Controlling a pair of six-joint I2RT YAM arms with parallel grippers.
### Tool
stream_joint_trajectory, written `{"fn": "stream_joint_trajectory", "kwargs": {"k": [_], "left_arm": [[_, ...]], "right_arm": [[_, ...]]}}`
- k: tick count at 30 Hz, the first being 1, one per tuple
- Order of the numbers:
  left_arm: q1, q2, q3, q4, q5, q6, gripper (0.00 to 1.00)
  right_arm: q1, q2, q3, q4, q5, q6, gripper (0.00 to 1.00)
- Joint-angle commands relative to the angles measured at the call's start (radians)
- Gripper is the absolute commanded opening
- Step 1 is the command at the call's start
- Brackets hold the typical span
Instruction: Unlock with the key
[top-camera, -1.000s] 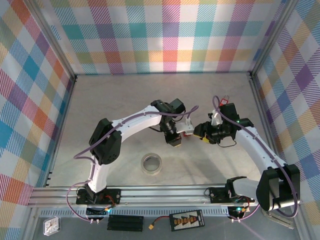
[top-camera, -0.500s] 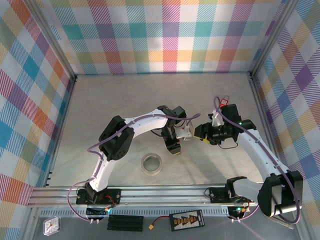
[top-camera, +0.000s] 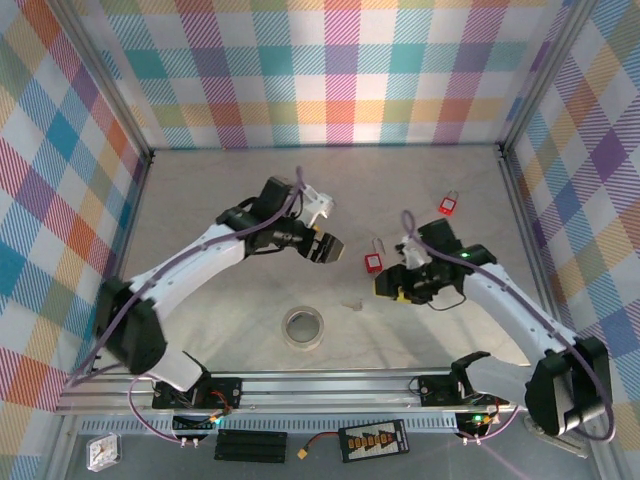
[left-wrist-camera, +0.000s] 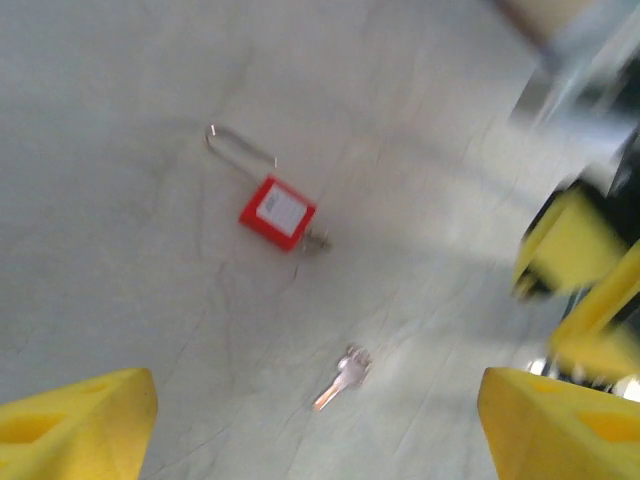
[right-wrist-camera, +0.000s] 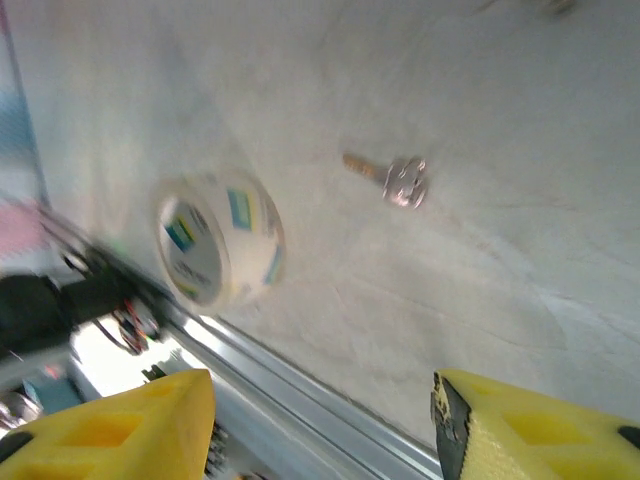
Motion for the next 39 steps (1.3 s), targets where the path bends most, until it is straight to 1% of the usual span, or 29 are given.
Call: {"fn": "stream_joint_trajectory", "kwargs": {"k": [1, 5, 7, 13, 15, 17, 22, 25, 33, 39], "left_arm": [[-0.01, -0.116, -0.036, 0.089, -0.102, -0.222, 0.85], [-0.009, -0.268, -0.039, -0.022, -0.248, -0.284, 0.91], [-0.01, -0.335, -0.039, -0.073, -0.303, -0.304, 0.93], [-0.009, -0.485, -0.032, -0.212, -0.409, -0.329, 0.95], [-0.01, -0.52, -0.038, -0.237, -0.431, -0.334, 0.96], [-0.01, -0.548, -0.045, -0.25, -0.437, -0.337, 0.96], [-0.01, -0.575, -0.043, -0.287, -0.466, -0.33, 0.97], [-0.01, -0.586, -0.046, -0.294, -0.474, -0.326, 0.97], [-0.01, -0.594, -0.043, -0.307, -0.49, -0.316, 0.97], [-0.01, -0.592, -0.045, -0.308, -0.499, -0.314, 0.98]], "right_arm": [[0.131, 0.129, 0.082, -0.05, 0.137, -0.113, 0.6], [0.25, 0.299, 0.185, -0.103, 0.331, -0.18, 0.62], [0.279, 0.359, 0.215, -0.1, 0.389, -0.209, 0.62], [0.335, 0.516, 0.323, -0.084, 0.495, -0.298, 0.62], [0.348, 0.559, 0.355, -0.084, 0.514, -0.321, 0.62], [0.364, 0.6, 0.385, -0.079, 0.507, -0.353, 0.62], [0.399, 0.677, 0.438, -0.086, 0.511, -0.396, 0.62], [0.405, 0.716, 0.452, -0.09, 0.517, -0.395, 0.62], [0.407, 0.746, 0.433, -0.088, 0.524, -0.384, 0.58], [0.407, 0.776, 0.43, -0.087, 0.555, -0.361, 0.53]]}}
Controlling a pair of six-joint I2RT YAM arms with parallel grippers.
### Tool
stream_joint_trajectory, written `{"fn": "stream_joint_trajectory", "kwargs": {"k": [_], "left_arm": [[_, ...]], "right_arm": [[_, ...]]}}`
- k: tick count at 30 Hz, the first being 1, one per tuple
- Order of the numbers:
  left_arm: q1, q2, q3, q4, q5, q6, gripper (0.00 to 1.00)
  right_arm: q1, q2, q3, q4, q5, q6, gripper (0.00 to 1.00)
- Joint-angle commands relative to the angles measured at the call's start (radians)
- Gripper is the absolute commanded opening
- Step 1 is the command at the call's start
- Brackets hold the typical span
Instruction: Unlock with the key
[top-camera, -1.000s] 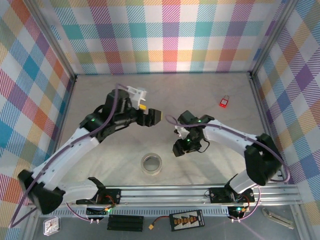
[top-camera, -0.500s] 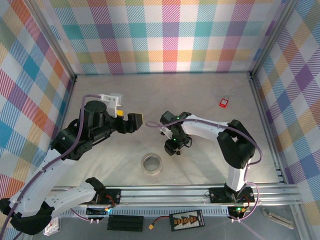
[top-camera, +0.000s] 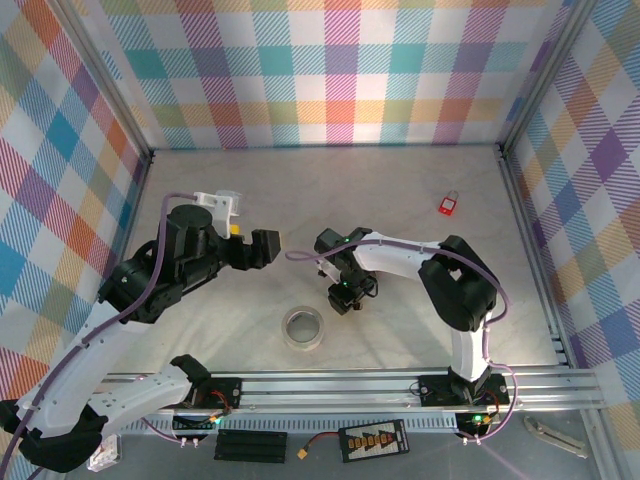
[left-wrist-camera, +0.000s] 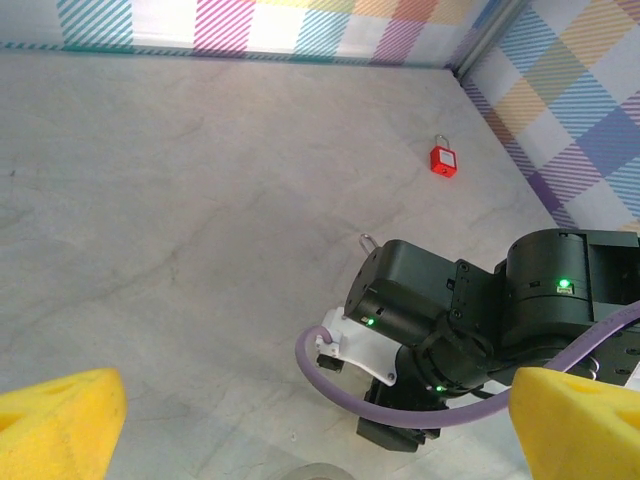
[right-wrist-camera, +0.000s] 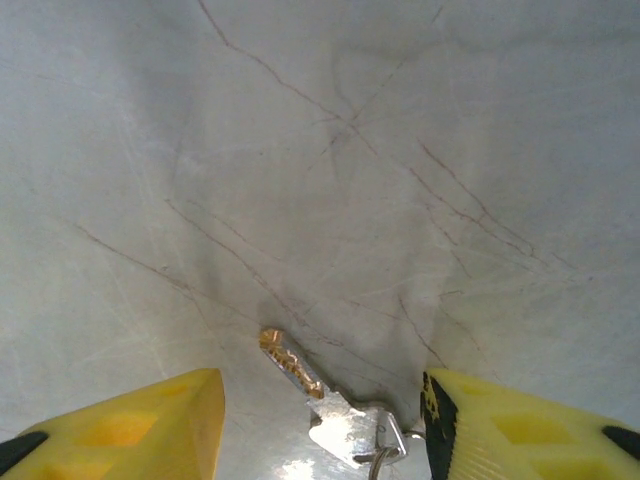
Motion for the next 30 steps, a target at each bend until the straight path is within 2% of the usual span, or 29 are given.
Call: {"fn": "stream_joint_trajectory", "kwargs": {"k": [1, 7, 10, 13, 17, 20, 23, 30], "left_arm": [[-0.003, -0.01, -0.012, -0.013, -0.018, 0.006, 0.98], [-0.003, 0.0, -0.008, -0.01, -0.017, 0.007, 0.98], [-0.003, 0.01, -0.007, -0.001, -0.004, 0.009, 0.98], [-0.003, 0.023, -0.004, 0.005, 0.022, 0.012, 0.98], [-0.003, 0.036, -0.011, 0.026, 0.048, 0.007, 0.98], [-0.003, 0.041, -0.023, 0.04, 0.065, -0.006, 0.98], [-0.003, 0.045, -0.046, 0.058, 0.093, -0.025, 0.98], [-0.009, 0.041, -0.113, 0.114, 0.143, -0.07, 0.95]], "right_arm": [[0.003, 0.034, -0.002, -0.02, 0.035, 0.012, 0.52], [-0.019, 0.063, 0.021, -0.053, 0.161, 0.11, 0.39], [-0.067, 0.059, 0.019, -0.061, 0.175, 0.195, 0.34], [-0.135, 0.045, 0.008, -0.063, 0.14, 0.281, 0.24], [-0.183, 0.007, -0.021, -0.032, 0.059, 0.359, 0.17], [-0.224, -0.016, -0.056, -0.001, 0.008, 0.414, 0.07], [-0.256, -0.061, -0.114, 0.056, -0.051, 0.464, 0.01], [-0.269, -0.147, -0.141, 0.082, -0.056, 0.502, 0.0]]}}
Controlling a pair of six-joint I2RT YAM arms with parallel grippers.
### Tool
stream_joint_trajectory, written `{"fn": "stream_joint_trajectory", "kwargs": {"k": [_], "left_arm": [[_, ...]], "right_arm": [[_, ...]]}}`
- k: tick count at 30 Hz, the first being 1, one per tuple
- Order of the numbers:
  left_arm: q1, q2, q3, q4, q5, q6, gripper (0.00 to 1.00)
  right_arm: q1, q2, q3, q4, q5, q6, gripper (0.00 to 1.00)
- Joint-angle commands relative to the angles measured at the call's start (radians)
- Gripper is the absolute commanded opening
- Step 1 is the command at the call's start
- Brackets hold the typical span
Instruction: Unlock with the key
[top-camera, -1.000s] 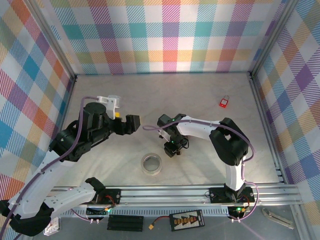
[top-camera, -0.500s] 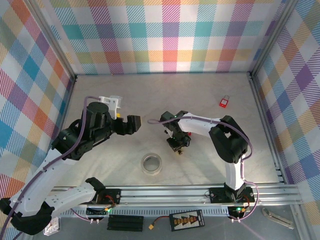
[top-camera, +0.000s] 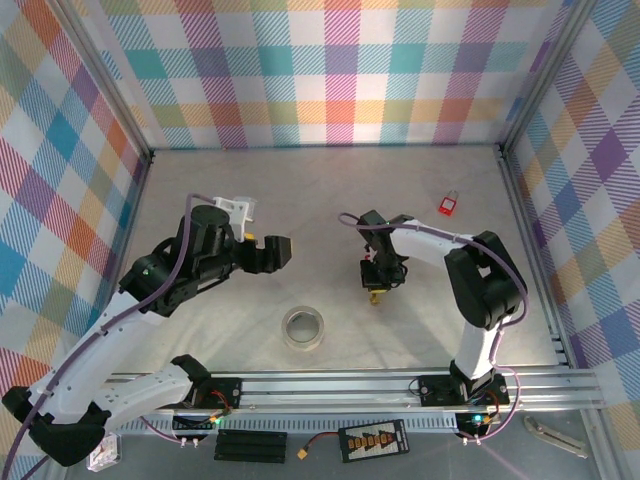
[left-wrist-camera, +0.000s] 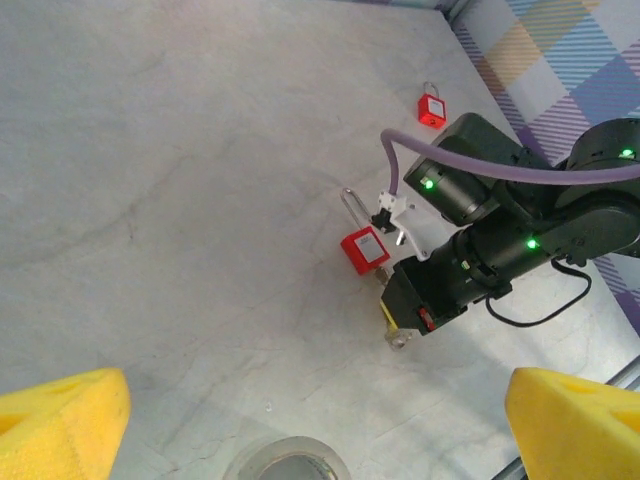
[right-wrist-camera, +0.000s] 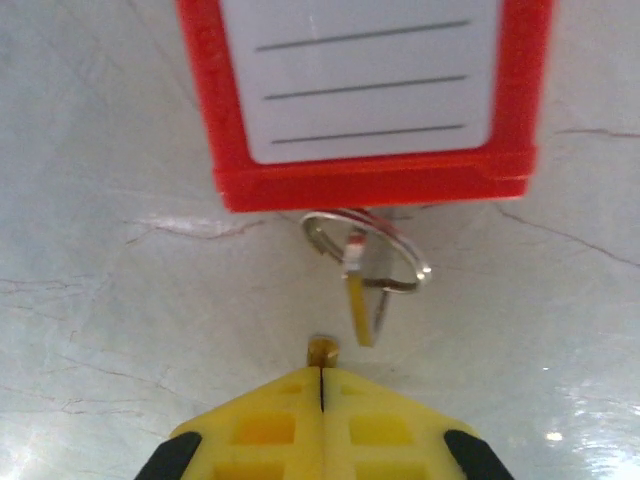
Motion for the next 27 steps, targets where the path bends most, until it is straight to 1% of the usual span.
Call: {"fn": "stream_joint_trajectory", "kwargs": {"k": [1, 6, 11, 12, 13, 14, 15, 16, 19, 22, 27], "left_arm": [[-0.013, -0.007, -0.037, 0.068, 0.049, -0.043, 0.95], [-0.034, -0.013, -0.099, 0.152, 0.076, -0.078, 0.95], [-0.053, 0.012, -0.123, 0.193, 0.081, -0.089, 0.95], [-0.059, 0.018, -0.125, 0.198, 0.082, -0.089, 0.95], [-0.066, 0.026, -0.126, 0.203, 0.081, -0.088, 0.95], [-0.072, 0.031, -0.127, 0.209, 0.083, -0.086, 0.95], [-0.077, 0.034, -0.131, 0.218, 0.086, -0.084, 0.95], [-0.084, 0.035, -0.135, 0.233, 0.096, -0.081, 0.95], [-0.099, 0.026, -0.15, 0.273, 0.115, -0.075, 0.95], [-0.103, 0.021, -0.153, 0.282, 0.124, -0.064, 0.95], [-0.104, 0.024, -0.138, 0.25, 0.098, -0.048, 0.95]], "right_arm": [[-0.009, -0.062, -0.01, 0.019, 0.015, 0.048, 0.0], [-0.044, -0.185, 0.002, 0.013, 0.001, 0.05, 0.0], [-0.074, -0.212, 0.051, -0.046, -0.046, -0.004, 0.0], [-0.073, -0.21, 0.054, -0.054, -0.058, -0.018, 0.08], [-0.074, -0.212, 0.044, -0.051, -0.077, -0.028, 0.21], [-0.074, -0.216, 0.028, -0.045, -0.092, -0.039, 0.31], [-0.073, -0.22, 0.012, -0.034, -0.107, -0.05, 0.37], [-0.073, -0.229, -0.012, -0.013, -0.136, -0.069, 0.41], [-0.073, -0.258, -0.085, 0.045, -0.202, -0.134, 0.48], [-0.072, -0.271, -0.143, 0.089, -0.258, -0.193, 0.49], [-0.06, -0.262, -0.188, 0.126, -0.255, -0.255, 0.49]]}}
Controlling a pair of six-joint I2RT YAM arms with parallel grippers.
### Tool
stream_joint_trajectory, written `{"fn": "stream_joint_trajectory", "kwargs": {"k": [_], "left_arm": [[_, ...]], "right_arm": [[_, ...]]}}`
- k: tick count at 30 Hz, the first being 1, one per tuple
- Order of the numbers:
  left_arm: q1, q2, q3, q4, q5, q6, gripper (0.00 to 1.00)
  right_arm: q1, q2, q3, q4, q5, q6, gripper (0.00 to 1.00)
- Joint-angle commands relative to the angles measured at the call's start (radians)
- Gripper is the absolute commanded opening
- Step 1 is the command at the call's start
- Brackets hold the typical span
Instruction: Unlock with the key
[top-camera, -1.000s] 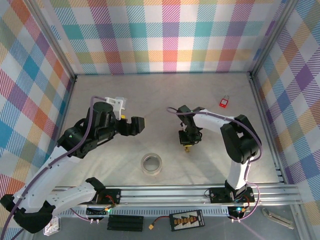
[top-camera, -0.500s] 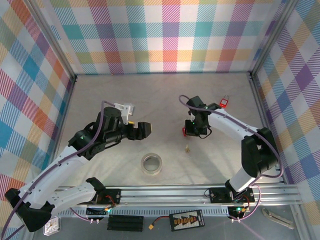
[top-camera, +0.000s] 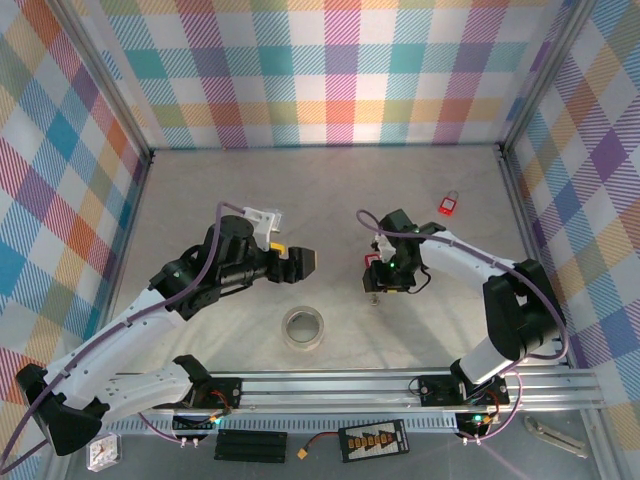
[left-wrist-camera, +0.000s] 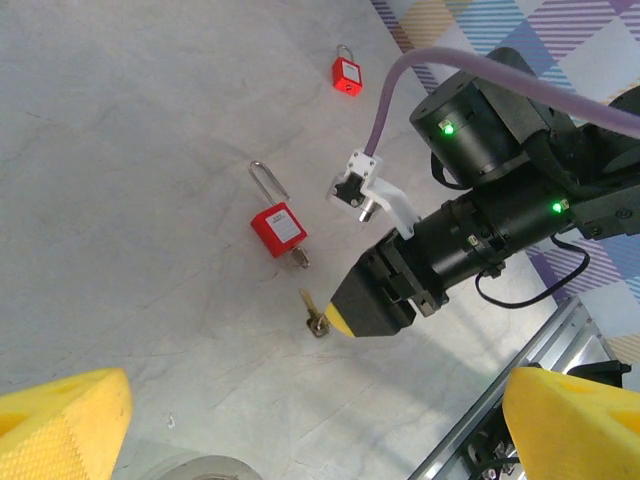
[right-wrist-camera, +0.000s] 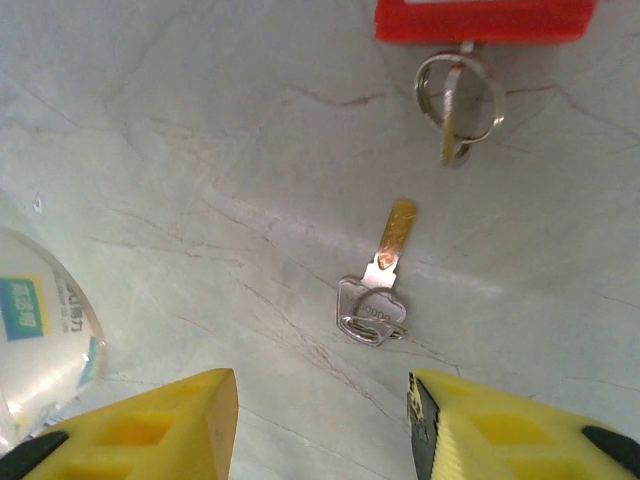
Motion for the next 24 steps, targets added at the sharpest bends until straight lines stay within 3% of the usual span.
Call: {"fn": "stream_joint_trajectory", "kwargs": {"k": [1, 24], "left_arm": [[-0.006, -0.014, 0.002, 0.013, -0.004, 0.018, 0.95], [-0.007, -0.031, 0.0, -0.027, -0.037, 0.029, 0.95]], "right_arm": [[0.013, -0.01, -0.025, 0.063, -0.032, -0.08, 0.49], [0.053, 0.097, -0.006, 0.052, 0.041, -0.114, 0.43]]}}
